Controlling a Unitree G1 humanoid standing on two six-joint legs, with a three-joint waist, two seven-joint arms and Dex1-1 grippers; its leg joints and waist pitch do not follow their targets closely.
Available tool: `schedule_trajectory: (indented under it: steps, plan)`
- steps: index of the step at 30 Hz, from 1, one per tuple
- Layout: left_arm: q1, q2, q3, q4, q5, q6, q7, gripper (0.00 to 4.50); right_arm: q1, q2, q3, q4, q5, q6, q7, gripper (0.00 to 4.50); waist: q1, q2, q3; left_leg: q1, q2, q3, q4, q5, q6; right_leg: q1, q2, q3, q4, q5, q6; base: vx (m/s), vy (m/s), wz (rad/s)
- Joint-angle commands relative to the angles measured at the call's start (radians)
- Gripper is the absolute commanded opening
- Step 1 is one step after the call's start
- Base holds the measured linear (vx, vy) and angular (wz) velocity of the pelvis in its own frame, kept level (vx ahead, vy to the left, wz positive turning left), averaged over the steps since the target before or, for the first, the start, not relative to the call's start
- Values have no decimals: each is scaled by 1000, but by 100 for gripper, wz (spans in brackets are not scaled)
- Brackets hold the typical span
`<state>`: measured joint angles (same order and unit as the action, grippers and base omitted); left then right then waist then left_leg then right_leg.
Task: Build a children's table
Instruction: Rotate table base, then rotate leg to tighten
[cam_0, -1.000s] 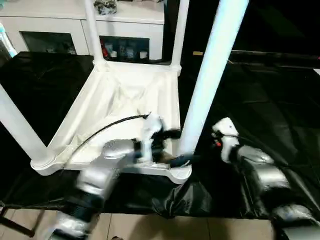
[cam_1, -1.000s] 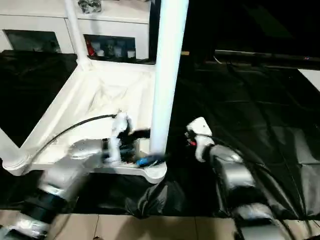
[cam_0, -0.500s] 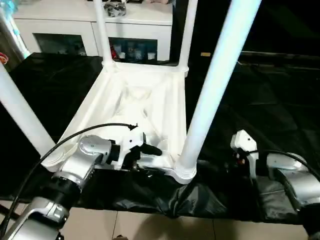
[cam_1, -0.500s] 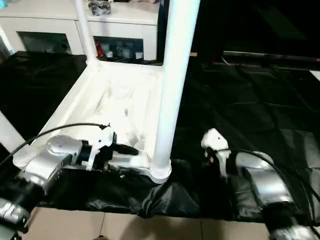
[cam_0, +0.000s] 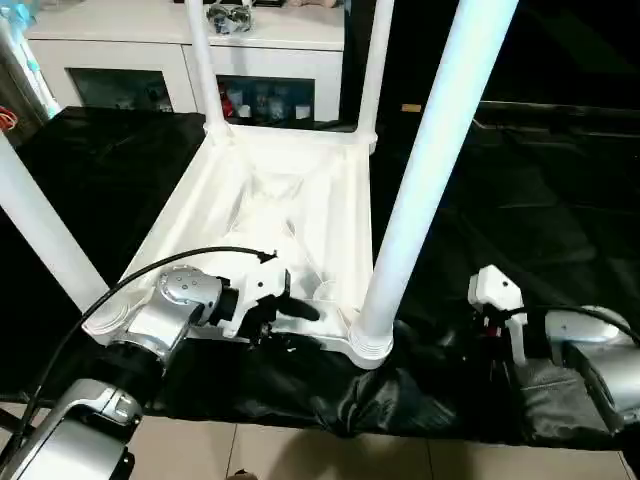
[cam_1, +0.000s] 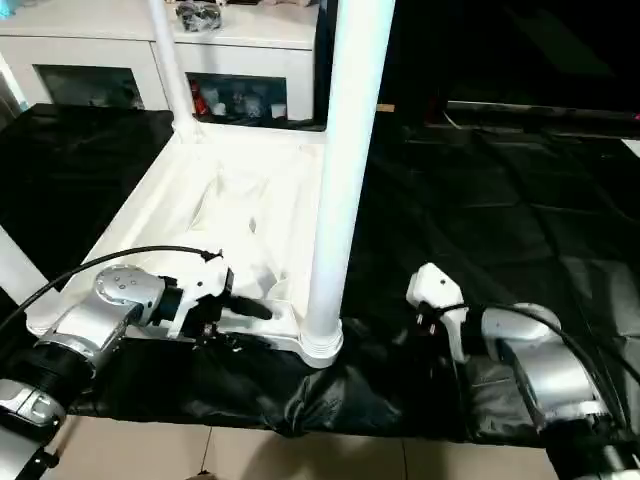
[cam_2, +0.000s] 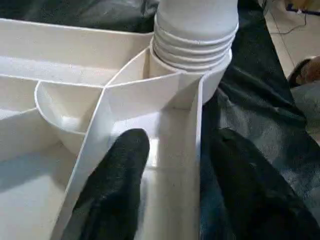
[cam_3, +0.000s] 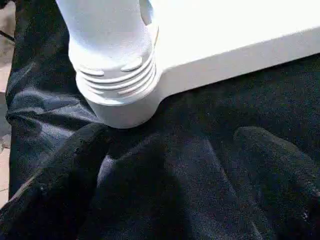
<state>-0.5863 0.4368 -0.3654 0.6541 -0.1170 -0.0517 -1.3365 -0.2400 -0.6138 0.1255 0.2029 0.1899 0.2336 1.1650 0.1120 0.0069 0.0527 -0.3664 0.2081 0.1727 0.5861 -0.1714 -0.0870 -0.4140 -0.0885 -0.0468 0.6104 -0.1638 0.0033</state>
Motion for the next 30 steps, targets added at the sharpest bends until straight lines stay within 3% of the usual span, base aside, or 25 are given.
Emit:
schedule_trajectory:
  steps: [1, 4, 10, 13, 21, 30]
  plan:
    - [8, 4, -4, 6, 20, 6, 12, 205, 1, -15, 2, -23, 2, 7, 3, 450, 5, -3, -63, 8, 14, 2, -71, -312, 23, 51, -40, 26, -85, -353, -184, 0, 0, 0]
    - [11, -6, 2, 19, 28, 7, 13, 199, 0, -14, 10, -27, -1, 13, 1, 450, 4, -6, -63, 8, 13, 2, -71, -313, 22, 50, -40, 26, -86, -364, -181, 0, 0, 0]
    - [24, -4, -1, -1, 28, 23, 7, 122, -5, -14, 14, -27, -4, 16, 2, 450, 4, -9, -61, 7, 13, 1, -72, -318, 22, 49, -41, 26, -88, -382, -174, 0, 0, 0]
    - [31, 5, -9, -3, 42, 23, 1, 113, -9, -14, 17, -24, -6, 16, 3, 450, 4, -9, -61, 7, 14, 1, -73, -314, 23, 49, -43, 27, -88, -390, -171, 0, 0, 0]
    - [48, 34, -27, -23, 78, 19, -14, 33, -18, -13, 26, -19, -12, 15, 5, 450, -3, -11, -59, 6, 13, -1, -75, -322, 21, 46, -43, 26, -93, -447, -144, 0, 0, 0]
    - [75, 42, -27, -65, 104, 63, 22, 4, -18, 29, 7, -26, 20, 9, -30, 450, -12, -3, -61, 6, 14, -1, -76, -327, 18, 47, -41, 26, -88, -385, -172, 0, 0, 0]
